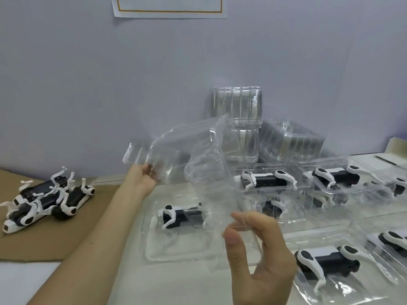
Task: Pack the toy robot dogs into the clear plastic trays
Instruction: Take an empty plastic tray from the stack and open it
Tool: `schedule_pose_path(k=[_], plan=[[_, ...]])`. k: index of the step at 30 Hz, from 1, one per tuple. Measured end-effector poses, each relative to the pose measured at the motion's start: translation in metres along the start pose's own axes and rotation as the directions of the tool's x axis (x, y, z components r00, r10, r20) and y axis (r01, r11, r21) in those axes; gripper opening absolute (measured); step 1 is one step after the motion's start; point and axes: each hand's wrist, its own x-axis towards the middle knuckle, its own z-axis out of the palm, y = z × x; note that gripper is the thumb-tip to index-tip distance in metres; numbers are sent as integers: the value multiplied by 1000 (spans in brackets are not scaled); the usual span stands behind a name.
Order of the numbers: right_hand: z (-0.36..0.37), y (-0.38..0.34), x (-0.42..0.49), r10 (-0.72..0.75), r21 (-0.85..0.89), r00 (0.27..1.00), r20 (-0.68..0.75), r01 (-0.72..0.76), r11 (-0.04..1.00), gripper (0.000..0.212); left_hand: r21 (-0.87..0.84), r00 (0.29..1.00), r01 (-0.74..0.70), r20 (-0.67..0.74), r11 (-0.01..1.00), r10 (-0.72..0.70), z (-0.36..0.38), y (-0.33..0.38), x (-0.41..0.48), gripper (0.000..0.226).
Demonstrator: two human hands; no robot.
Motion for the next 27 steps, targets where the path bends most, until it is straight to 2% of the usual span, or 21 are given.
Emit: schedule_pose_path(k=[2, 3, 6, 8, 10, 11, 13, 17, 19, 20, 21, 23, 24, 25, 27], plan=[[1, 0, 1, 1, -23, 1000, 3, -1, 1000, 14, 304, 999, 32, 7, 952, -36, -13, -9, 14, 21], [1, 0, 2, 3, -27, 1000, 0, -3, 1000, 16, 457, 999, 47, -9, 888, -48, -21, -13, 20, 21], [1, 1, 2, -5, -38, 1000, -3, 5, 999, 17, 815, 996, 89, -83, 573, -37, -37, -15, 33, 29], [2, 1, 2, -7, -43, 1000, -2, 6, 999, 17, 917, 996, 78, -93, 391, 18, -42, -17, 37, 30], [3, 2, 0, -1, -41, 1000, -2, 1, 999, 17, 946, 991, 34, -74, 321, 112, -47, -22, 40, 29], [3, 2, 0, 0, -39, 1000, 0, 0, 999, 18, 942, 989, 3, -52, 337, 136, -50, -24, 40, 29], [3, 5, 1, -10, -42, 1000, 13, 11, 999, 18, 893, 983, -82, 0, 442, 183, -54, -25, 37, 26], [-2, 10, 0, -1, -43, 997, 74, 4, 999, 17, 673, 889, -355, 30, 649, 456, -47, -17, 7, 22], [-3, 12, -1, 41, -41, 994, 105, -37, 998, 20, 486, 906, -412, 128, 771, 404, -44, -9, -29, 33], [-3, 13, -2, 64, -44, 990, 126, -59, 997, 23, 389, 912, -402, 251, 829, 325, -47, -6, -50, 39], [-2, 13, -2, 83, -51, 985, 151, -76, 996, 22, 309, 887, -365, 400, 878, 228, -52, -3, -70, 44], [-1, 14, 1, 55, -97, 978, 203, -36, 995, 19, 228, 760, -304, 644, 925, 91, -67, -1, -106, 52], [-1, 14, 1, 16, -127, 972, 235, 15, 992, 21, 210, 713, -318, 696, 924, 88, -74, -3, -119, 54], [0, 15, 1, -21, -154, 962, 273, 65, 986, 22, 208, 697, -354, 709, 912, 109, -79, -6, -128, 52], [1, 17, 0, -65, -182, 937, 343, 134, 974, 25, 214, 722, -424, 666, 880, 186, -86, -15, -142, 33]])
